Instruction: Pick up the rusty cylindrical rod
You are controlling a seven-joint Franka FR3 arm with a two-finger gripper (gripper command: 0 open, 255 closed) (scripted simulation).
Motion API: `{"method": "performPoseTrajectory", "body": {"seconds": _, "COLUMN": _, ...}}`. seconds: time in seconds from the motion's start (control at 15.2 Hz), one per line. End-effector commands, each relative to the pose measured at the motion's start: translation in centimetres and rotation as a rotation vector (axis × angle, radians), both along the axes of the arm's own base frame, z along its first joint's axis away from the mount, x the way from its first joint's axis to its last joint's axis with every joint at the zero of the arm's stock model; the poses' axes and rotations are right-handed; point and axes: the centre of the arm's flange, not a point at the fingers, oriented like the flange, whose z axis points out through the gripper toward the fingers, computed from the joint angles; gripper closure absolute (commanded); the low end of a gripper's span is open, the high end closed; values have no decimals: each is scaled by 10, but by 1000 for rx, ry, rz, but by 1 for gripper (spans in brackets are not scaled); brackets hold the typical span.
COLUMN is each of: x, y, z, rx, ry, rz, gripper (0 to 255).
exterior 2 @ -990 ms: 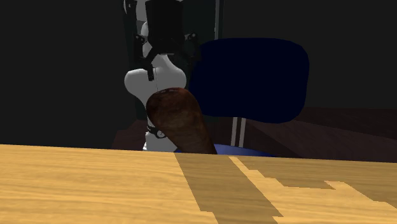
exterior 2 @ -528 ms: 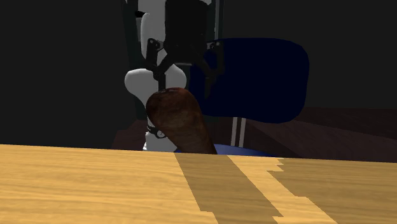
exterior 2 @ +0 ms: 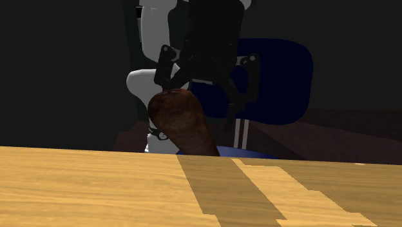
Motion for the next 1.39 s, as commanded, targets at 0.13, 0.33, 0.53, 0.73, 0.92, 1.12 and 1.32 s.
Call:
{"method": "performPoseTrajectory", "body": {"seconds": 0.13, "x": 15, "y": 5, "z": -9, "rx": -15, "ry": -16, "rz": -28, "gripper": 0}}
{"method": "performPoseTrajectory", "body": {"seconds": 0.33, "x": 15, "y": 5, "z": -25, "rx": -15, "ry": -16, "rz": -28, "gripper": 0}}
{"method": "performPoseTrajectory", "body": {"seconds": 0.53, "x": 15, "y": 5, "z": -39, "rx": -15, "ry": -16, "rz": -28, "gripper": 0}}
{"method": "performPoseTrajectory", "body": {"seconds": 0.73, "x": 15, "y": 4, "z": -39, "rx": -15, "ry": -16, "rz": -28, "gripper": 255}}
{"method": "performPoseTrajectory", "body": {"seconds": 0.92, "x": 15, "y": 4, "z": -39, "rx": -15, "ry": -16, "rz": -28, "gripper": 255}}
{"method": "performPoseTrajectory", "body": {"seconds": 1.12, "x": 15, "y": 4, "z": -39, "rx": -15, "ry": -16, "rz": -28, "gripper": 255}}
{"method": "performPoseTrajectory", "body": {"seconds": 1.32, "x": 15, "y": 5, "z": -34, "rx": -15, "ry": -16, "rz": -28, "gripper": 255}}
